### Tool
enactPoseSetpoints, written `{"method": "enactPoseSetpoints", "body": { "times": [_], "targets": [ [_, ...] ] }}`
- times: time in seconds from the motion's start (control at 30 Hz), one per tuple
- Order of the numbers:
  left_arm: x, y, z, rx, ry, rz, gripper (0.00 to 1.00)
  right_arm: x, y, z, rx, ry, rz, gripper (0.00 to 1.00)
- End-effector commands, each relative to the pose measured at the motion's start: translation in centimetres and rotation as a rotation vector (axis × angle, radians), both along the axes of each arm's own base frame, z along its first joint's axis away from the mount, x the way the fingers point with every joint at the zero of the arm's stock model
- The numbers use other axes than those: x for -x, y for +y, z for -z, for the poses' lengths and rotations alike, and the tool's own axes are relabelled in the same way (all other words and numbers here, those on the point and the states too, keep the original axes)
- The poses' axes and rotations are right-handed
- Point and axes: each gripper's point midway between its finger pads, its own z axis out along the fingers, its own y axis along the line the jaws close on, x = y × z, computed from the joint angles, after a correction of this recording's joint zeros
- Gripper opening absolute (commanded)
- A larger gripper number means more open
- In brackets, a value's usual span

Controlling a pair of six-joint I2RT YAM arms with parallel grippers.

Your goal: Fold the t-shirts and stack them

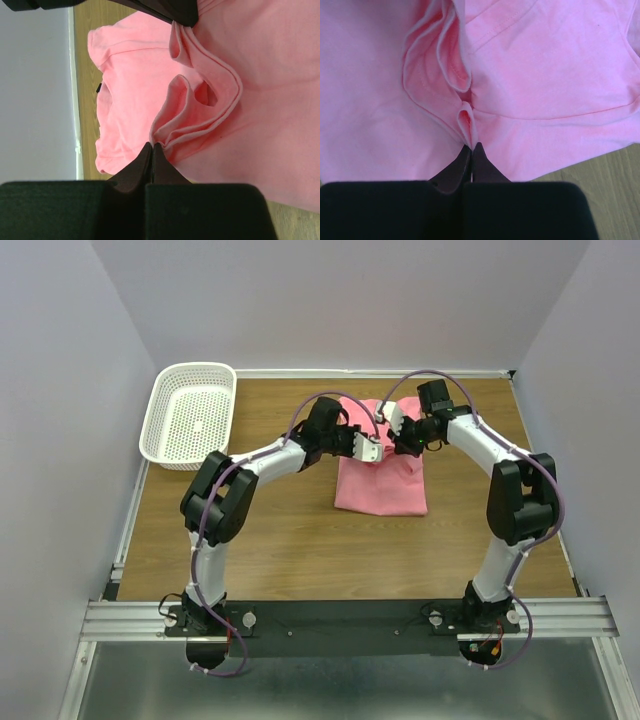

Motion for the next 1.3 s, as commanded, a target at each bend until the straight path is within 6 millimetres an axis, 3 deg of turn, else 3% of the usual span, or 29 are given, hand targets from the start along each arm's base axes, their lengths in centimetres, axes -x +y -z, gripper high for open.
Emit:
{"method": "enactPoseSetpoints", "body": {
  "times": [0.0,0.2,0.23,0.3,0.33,0.37,0.4,0.43,0.47,0.53,0.57,0.63,0.73,0.77,0.87,0.93,0.97,1.0,1.03,1.07,1.17,1.2,1.23,1.27],
  "targets": [
    [-1.1,0.3,0.8,-0.027,0.019,-0.026,0.0,-1.2,-0.3,-0.1,0.0,-0.008,0.024,0.01],
    [-2.2,0.4,1.0,-0.037,0.025,-0.076,0.0,-1.6,-0.6,0.1,0.008,-0.006,0.039,0.06],
    [-2.5,0.6,1.0,-0.036,0.029,-0.091,0.08,-1.9,-0.8,0.1,0.007,-0.006,0.048,0.1],
    [-2.8,1.3,1.4,-0.035,0.051,-0.15,0.29,-2.6,-0.8,0.3,0.0,0.006,0.088,0.33],
    [-3.2,1.7,1.0,-0.018,0.047,-0.186,0.47,-3.8,-0.8,-0.5,-0.01,-0.013,0.117,0.42],
    [-4.0,1.9,-0.9,0.026,0.001,-0.226,0.58,-4.6,-0.9,-0.9,-0.02,-0.008,0.183,0.46],
    [-4.7,2.7,-1.9,0.076,-0.018,-0.287,0.75,-6.1,-1.2,-1.6,-0.03,-0.029,0.272,0.51],
    [-5.0,3.1,-3.1,0.116,-0.033,-0.322,0.76,-6.9,-1.4,-2.1,-0.039,-0.044,0.322,0.52],
    [-4.9,3.6,-5.6,0.165,-0.071,-0.346,0.76,-7.6,-1.7,-2.6,-0.053,-0.059,0.37,0.54],
    [-4.6,5.0,-7.1,0.221,-0.094,-0.407,0.77,-8.3,-2.0,-3.5,-0.081,-0.07,0.426,0.54],
    [-4.5,5.8,-9.9,0.288,-0.129,-0.457,0.77,-8.4,-2.4,-4.3,-0.113,-0.068,0.465,0.54],
    [-3.6,6.5,-10.6,0.321,-0.106,-0.481,0.75,-7.9,-2.4,-4.9,-0.149,-0.051,0.474,0.54],
    [-1.6,6.0,-11.4,0.401,0.048,-0.479,0.75,-4.7,-1.7,-4.9,-0.222,0.016,0.389,0.54],
    [-0.8,5.2,-10.6,0.417,0.185,-0.484,0.75,-1.7,-0.8,-4.1,-0.242,0.064,0.277,0.54],
    [0.9,4.1,-7.1,0.378,0.456,-0.518,0.75,4.0,0.3,-2.5,-0.262,0.16,0.073,0.53],
    [2.5,3.5,-4.4,0.388,0.648,-0.57,0.72,8.6,-0.1,-1.1,-0.237,0.241,-0.004,0.53],
    [3.7,3.3,-3.8,0.391,0.716,-0.562,0.72,9.6,-0.5,-1.0,-0.204,0.194,-0.08,0.54],
    [5.5,3.6,-2.0,0.395,0.819,-0.595,0.71,10.9,-1.0,-1.6,-0.177,0.143,-0.115,0.56],
    [6.4,3.3,-1.6,0.417,0.841,-0.61,0.71,13.2,-1.8,0.2,-0.141,0.155,-0.145,0.57],
    [8.3,4.1,-0.4,0.404,0.885,-0.648,0.72,14.1,-2.8,0.9,-0.075,0.101,-0.209,0.65],
    [10.7,3.6,0.2,0.399,0.877,-0.665,0.73,15.9,-4.3,2.1,0.009,0.016,-0.255,0.72],
    [11.5,3.5,-0.4,0.395,0.833,-0.642,0.74,16.0,-4.5,2.2,0.023,-0.002,-0.253,0.75],
    [12.3,3.8,0.6,0.349,0.783,-0.638,0.75,15.9,-4.7,2.4,0.034,-0.015,-0.248,0.75],
    [13.0,3.3,0.4,0.284,0.645,-0.585,0.76,15.6,-4.9,2.9,0.052,-0.023,-0.244,0.75]
  ]
}}
